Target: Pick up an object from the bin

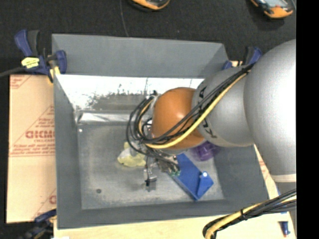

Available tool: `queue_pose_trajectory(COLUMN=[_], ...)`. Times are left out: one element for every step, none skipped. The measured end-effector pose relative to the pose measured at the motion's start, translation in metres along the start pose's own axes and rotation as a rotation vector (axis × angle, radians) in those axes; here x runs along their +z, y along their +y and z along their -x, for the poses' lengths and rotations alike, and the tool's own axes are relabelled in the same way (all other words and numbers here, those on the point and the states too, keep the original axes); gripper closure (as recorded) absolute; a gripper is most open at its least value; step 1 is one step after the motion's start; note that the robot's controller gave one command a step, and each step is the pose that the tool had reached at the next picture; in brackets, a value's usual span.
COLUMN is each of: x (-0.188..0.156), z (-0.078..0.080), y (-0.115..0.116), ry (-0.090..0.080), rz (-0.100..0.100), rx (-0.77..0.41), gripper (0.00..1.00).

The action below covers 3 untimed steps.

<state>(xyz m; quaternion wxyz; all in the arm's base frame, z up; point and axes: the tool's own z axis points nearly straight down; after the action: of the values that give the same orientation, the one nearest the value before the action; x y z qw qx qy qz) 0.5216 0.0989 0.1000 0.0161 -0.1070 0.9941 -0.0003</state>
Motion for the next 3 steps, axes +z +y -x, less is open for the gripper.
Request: queue_pose_trajectory(x=[0.024,0.030,0.030], z=[0.077,0.110,0.101], y=[-0.034,-0.040,-0.038], ry=[-0.004,-0.002,-0.002], rz=[-0.002,0.002,0.002], rx=[0.021,0.052,0.062], gripper=[0.00,1.00,1.00])
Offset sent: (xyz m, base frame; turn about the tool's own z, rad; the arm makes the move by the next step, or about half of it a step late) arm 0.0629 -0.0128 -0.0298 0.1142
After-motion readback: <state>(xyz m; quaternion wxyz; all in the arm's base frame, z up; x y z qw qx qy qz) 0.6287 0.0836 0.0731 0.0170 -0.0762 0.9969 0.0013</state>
